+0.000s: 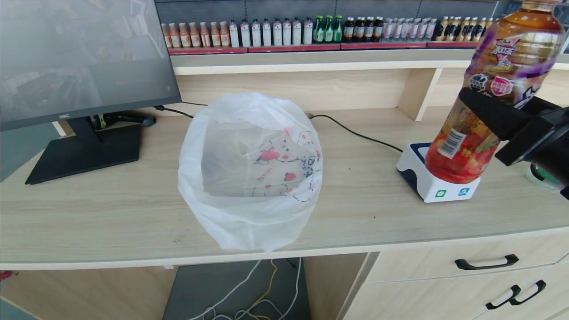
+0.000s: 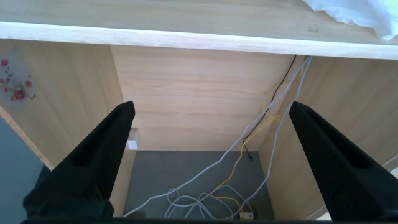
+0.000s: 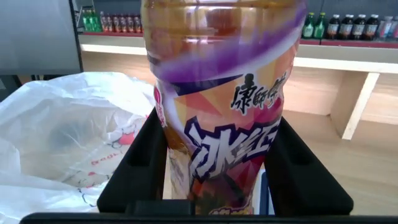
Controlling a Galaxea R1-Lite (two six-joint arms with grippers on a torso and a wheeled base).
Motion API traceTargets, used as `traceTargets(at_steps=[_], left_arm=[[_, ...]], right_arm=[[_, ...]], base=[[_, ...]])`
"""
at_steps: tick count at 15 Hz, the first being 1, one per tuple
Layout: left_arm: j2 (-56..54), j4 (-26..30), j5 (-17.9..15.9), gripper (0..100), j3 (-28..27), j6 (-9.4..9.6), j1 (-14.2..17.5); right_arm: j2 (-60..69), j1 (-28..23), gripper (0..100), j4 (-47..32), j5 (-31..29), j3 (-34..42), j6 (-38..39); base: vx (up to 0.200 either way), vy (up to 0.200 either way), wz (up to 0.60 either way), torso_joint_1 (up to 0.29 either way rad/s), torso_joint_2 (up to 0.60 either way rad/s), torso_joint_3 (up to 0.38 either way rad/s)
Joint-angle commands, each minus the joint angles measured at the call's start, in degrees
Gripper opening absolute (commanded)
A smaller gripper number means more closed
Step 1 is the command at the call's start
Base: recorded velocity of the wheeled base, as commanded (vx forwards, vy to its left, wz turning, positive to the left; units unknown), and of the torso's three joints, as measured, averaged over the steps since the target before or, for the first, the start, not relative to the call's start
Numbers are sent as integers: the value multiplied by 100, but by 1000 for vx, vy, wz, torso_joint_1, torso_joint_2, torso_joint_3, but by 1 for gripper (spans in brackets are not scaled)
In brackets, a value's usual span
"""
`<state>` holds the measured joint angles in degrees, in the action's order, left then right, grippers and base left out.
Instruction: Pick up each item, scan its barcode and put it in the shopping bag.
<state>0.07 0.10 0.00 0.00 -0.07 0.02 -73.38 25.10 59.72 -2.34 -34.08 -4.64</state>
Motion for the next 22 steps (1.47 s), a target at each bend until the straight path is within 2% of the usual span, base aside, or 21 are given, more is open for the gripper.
traceTargets(at_steps=[1,4,10,14,17,22], left_arm=[[1,-1,0,100,0,7,-2],[1,-1,0,100,0,16,-2],[1,-1,0,100,0,34,-2],[1,-1,0,100,0,-10,6],[1,-10,0,100,0,-81,6],[1,-10,0,100,0,-81,6]], right_arm=[[-19,4,0,-4,67,42,-1],[-124,12,0,4,181,-2,-1],[-520,74,0,154,603,-72,-19],[-1434,118,0,154,884,-907,-10],[-1654,338,0,154,876,-968,-10],[-2278,751,0,110,1069,-1364,130]], base=[[0,200,0,2,2,7],[0,200,0,2,4,4],[0,0,0,0,0,0],[0,0,0,0,0,0],[0,0,0,0,0,0],[0,0,0,0,0,0]])
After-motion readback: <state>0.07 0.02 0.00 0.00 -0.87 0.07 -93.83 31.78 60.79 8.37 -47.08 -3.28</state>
